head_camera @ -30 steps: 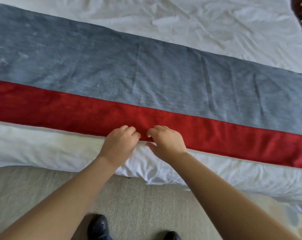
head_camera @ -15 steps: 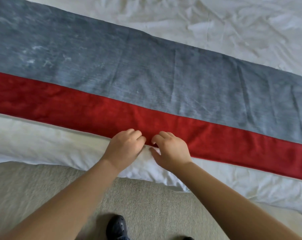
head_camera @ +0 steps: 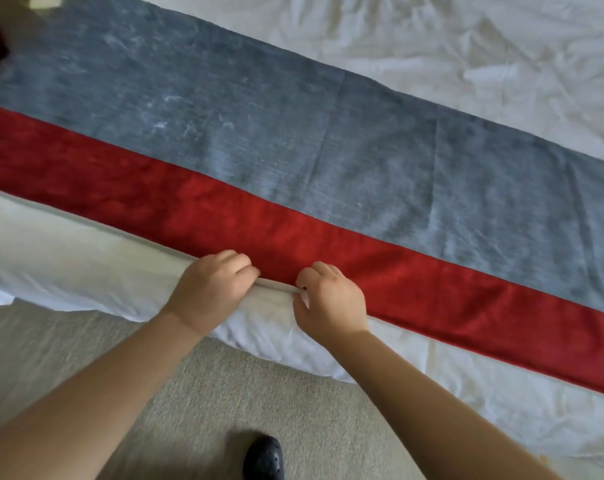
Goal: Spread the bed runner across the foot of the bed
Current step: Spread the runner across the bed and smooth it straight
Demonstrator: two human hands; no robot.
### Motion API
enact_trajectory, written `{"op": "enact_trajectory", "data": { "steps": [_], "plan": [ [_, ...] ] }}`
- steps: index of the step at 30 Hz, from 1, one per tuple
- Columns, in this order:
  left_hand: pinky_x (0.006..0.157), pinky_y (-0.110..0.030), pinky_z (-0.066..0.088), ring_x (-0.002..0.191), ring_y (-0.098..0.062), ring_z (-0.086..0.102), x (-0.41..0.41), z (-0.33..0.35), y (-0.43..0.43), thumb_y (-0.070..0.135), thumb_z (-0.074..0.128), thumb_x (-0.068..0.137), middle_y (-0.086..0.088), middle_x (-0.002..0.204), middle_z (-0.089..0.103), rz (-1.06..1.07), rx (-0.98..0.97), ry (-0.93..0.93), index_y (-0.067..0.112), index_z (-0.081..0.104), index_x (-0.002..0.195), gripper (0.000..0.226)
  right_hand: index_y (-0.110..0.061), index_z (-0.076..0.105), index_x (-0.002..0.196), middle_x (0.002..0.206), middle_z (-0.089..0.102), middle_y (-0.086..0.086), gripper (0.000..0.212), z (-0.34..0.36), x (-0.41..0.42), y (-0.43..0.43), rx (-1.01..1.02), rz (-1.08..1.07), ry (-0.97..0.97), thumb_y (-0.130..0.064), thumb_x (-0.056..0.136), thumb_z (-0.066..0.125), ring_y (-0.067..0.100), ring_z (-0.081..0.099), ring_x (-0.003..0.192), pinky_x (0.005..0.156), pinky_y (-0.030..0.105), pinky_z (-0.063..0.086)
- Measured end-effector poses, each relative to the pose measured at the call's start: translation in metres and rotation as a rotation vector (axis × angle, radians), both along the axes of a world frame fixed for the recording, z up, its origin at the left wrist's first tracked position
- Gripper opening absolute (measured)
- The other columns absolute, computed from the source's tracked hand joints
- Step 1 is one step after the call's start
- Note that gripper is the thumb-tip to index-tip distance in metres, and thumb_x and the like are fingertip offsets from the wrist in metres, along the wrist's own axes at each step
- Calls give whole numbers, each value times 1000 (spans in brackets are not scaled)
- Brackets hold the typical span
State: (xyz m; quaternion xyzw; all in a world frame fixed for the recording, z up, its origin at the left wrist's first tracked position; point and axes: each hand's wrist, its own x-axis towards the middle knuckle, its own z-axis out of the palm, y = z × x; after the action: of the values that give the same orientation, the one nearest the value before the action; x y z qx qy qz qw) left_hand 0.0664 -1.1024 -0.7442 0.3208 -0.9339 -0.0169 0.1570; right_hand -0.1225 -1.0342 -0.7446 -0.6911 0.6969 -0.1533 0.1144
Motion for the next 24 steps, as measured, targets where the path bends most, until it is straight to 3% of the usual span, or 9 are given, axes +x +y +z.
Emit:
{"op": "enact_trajectory", "data": {
  "steps": [3, 8, 13, 19, 24],
  "plan": [
    [46, -35, 47, 61, -24, 58, 12, 4, -9, 15, 65, 77, -5, 67, 63, -19, 51, 38, 6, 72, 73, 12, -18, 65, 78, 75, 59, -4, 18, 7, 15, -16, 8, 83, -32, -35, 73, 64, 20, 59, 70, 45, 32, 47],
    [45, -37, 47, 58, -26, 57, 43, 4, -26, 4, 60, 78, -7, 62, 59, -31, 22, 30, 5, 69, 64, 16, -13, 68, 84, 82, 62, 1, 8, 8, 58, -43, 110, 158, -26, -15, 80, 61, 24, 60, 77, 55, 37, 50],
    [46, -36, 45, 57, -24, 53, 50, 1, -19, -2, 62, 79, -6, 62, 56, -83, 41, -12, 6, 65, 62, 20, -16, 62, 67, 66, 56, -2, 7, 5, 62, -25, 13, 115, -76, -16, 67, 69, 21, 58, 61, 39, 29, 45],
    [52, -39, 51, 67, -28, 60, 81, 8, -41, 3, 50, 83, -9, 74, 65, 4, 29, 0, 1, 74, 87, 24, -18, 67, 88, 82, 61, -1, 18, 18, 82, -55, 61, 202, -35, -29, 75, 70, 23, 60, 77, 52, 33, 49],
    [46, -39, 51, 64, -32, 61, 127, 16, -70, 5, 46, 79, -11, 72, 66, 150, -18, -81, 0, 74, 80, 28, -15, 65, 103, 99, 60, 1, 21, 21, 125, -86, 67, 251, -37, -27, 86, 60, 23, 56, 93, 64, 34, 48]
  ]
}}
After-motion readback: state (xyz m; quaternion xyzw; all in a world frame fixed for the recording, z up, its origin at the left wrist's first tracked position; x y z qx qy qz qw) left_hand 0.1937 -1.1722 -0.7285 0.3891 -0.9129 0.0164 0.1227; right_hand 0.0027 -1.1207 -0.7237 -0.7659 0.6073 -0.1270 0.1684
